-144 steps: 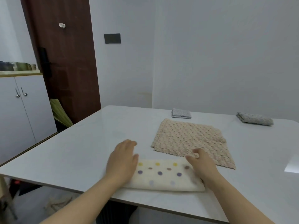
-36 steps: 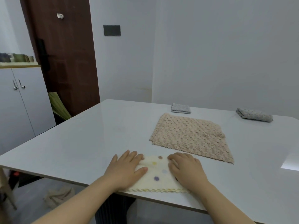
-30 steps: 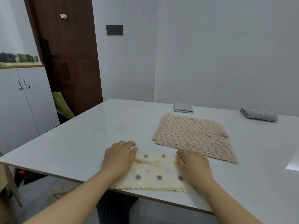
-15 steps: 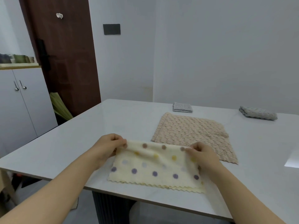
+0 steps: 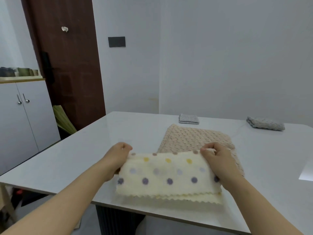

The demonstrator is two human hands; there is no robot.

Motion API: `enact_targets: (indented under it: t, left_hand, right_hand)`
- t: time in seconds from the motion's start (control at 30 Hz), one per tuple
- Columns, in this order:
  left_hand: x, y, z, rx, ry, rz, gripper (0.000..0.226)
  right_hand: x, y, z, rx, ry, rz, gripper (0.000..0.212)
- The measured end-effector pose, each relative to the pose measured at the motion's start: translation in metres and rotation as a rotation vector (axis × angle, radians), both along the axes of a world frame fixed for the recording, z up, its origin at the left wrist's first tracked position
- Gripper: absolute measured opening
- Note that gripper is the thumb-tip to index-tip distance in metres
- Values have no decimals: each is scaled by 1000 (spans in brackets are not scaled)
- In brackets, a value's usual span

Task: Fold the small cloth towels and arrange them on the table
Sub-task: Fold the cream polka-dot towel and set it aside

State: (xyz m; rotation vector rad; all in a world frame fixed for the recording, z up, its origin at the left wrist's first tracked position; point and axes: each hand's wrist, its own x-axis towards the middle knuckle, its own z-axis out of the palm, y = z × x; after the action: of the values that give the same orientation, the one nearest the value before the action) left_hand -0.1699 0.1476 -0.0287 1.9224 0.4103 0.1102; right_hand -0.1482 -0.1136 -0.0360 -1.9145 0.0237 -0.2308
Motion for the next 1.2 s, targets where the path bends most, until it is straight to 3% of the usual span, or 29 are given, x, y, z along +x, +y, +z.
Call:
enact_targets:
  t: [0.1, 0.23, 0.3, 0.37, 0.47, 0.57, 0.67, 0.77, 0.9, 1.0, 1.1, 1.2]
  left_hand:
    - [-4, 0, -25, -128, 202, -104, 27]
    - [0, 0, -38, -46, 53, -75, 5]
    - [5, -3, -41, 15, -6, -57, 17]
    - [6, -3, -44, 209, -27, -55, 26]
    - [3, -11, -45, 730, -121, -42, 37]
    - [0, -42, -38, 772, -366, -209, 40]
    - [-1, -70, -50, 933, -177, -536, 53]
    - [-3, -73, -67, 1078, 59, -651, 60]
    - [-4, -73, -65, 1095, 52, -641, 60]
    - [-10, -81, -62, 1094, -204, -538, 62]
    - [-19, -93, -57, 875, -380, -549, 73]
    - [-20, -108, -57, 780, -408, -629, 51]
  right_hand:
    - [1, -1, -22, -99, 145, 1, 25]
    - [4, -7, -32, -187, 235, 44, 44]
    - [5, -8, -31, -218, 219, 83, 45]
    - [4, -9, -34, -242, 184, 76, 46]
    - [0, -12, -35, -235, 151, 68, 47]
    - [-2, -13, -32, -196, 181, 88, 52]
    - [-4, -12, -32, -223, 198, 113, 56]
    - [-7, -14, -32, -270, 223, 156, 55]
    - [-8, -18, -36, -248, 200, 135, 50]
    - [-9, -21, -35, -199, 201, 125, 45]
    - [-11, -25, -33, -108, 245, 147, 47]
    - [-16, -34, -34, -4, 329, 198, 51]
